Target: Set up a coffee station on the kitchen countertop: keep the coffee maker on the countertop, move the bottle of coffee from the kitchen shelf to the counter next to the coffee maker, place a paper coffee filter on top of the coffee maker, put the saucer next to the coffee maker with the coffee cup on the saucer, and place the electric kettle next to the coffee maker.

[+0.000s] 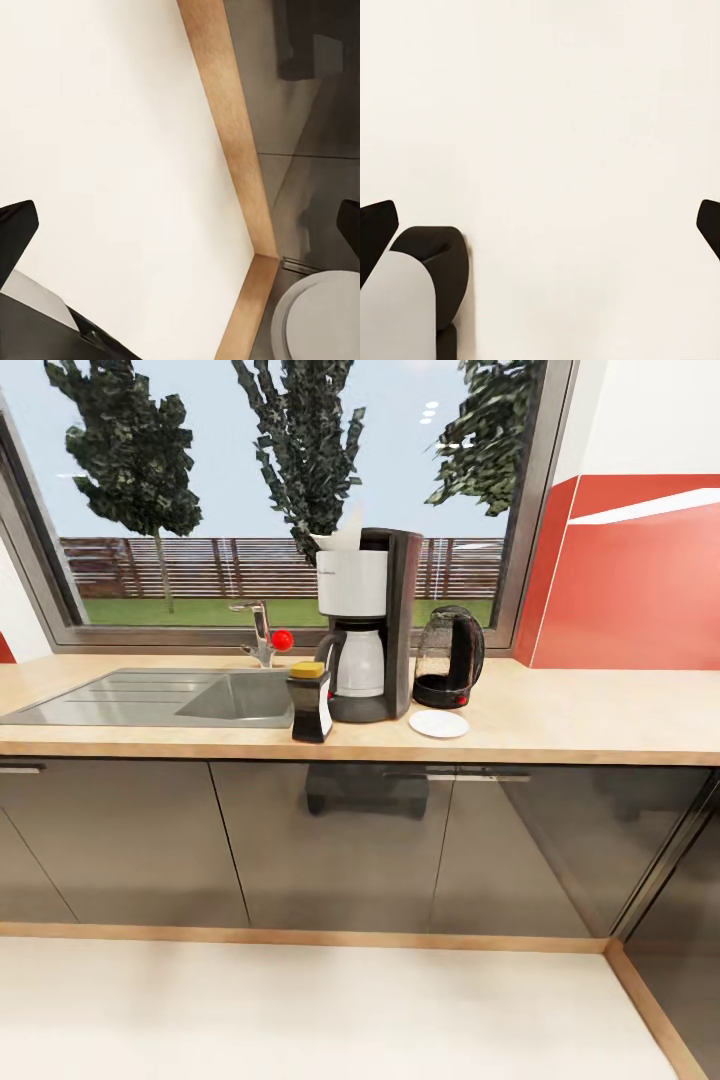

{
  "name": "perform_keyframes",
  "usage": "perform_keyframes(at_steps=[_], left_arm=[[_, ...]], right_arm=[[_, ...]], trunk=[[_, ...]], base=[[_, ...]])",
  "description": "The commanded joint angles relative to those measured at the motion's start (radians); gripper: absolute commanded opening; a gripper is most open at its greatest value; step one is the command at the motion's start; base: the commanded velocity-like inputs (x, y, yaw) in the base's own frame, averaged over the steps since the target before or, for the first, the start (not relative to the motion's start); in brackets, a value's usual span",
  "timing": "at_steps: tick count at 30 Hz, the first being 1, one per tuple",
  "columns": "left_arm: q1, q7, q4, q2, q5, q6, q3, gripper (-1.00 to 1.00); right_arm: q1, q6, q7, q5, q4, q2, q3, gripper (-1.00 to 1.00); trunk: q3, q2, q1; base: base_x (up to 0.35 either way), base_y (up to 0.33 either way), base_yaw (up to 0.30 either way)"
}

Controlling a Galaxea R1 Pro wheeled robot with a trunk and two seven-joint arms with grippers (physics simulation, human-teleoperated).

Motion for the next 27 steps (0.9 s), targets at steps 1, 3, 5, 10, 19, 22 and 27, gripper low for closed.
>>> perform_keyframes(at_steps=[1, 3, 5, 10, 19, 22, 27], left_arm=[[0.001, -0.001, -0.002, 0.0, 0.004, -0.002, -0.003, 1.0], [0.001, -0.001, -0.002, 0.0, 0.004, -0.002, -0.003, 1.0], [0.001, -0.001, -0.002, 0.0, 0.004, -0.002, -0.003, 1.0], [0.001, -0.001, -0.002, 0.0, 0.004, -0.002, -0.002, 1.0], [0.001, -0.001, -0.002, 0.001, 0.003, -0.002, -0.001, 1.0], [0.001, -0.001, -0.002, 0.001, 0.003, -0.002, -0.001, 1.0], [0.001, -0.001, -0.002, 0.001, 0.003, -0.002, -0.001, 1.0]], right_arm=[[-0.001, -0.006, 0.004, 0.011, 0.001, 0.0, -0.008, 1.0], [-0.001, -0.006, 0.004, 0.012, 0.001, 0.001, -0.007, 1.0], [-0.001, -0.006, 0.004, 0.012, 0.001, 0.001, -0.007, 1.0], [-0.001, -0.007, 0.004, 0.014, 0.001, 0.002, -0.005, 1.0], [-0.001, -0.009, 0.001, 0.06, 0.001, 0.06, 0.002, 1.0], [-0.001, -0.009, -0.006, 0.088, 0.001, 0.07, 0.003, 1.0], [-0.001, -0.008, -0.054, 0.094, 0.001, 0.073, 0.003, 1.0]], trunk=[[-0.001, 0.0, 0.0], [-0.001, 0.0, 0.0], [-0.001, 0.0, 0.0], [-0.001, 0.0, 0.0], [-0.001, 0.0, 0.0], [-0.001, 0.0, 0.0], [-0.001, 0.0, 0.0]], base=[[0.0, 0.0, 0.0], [0.0, 0.0, 0.0], [0.0, 0.0, 0.0], [0.0, 0.0, 0.188], [0.0, 0.0, 0.254], [0.0, 0.0, 0.272], [0.0, 0.0, 0.273]])
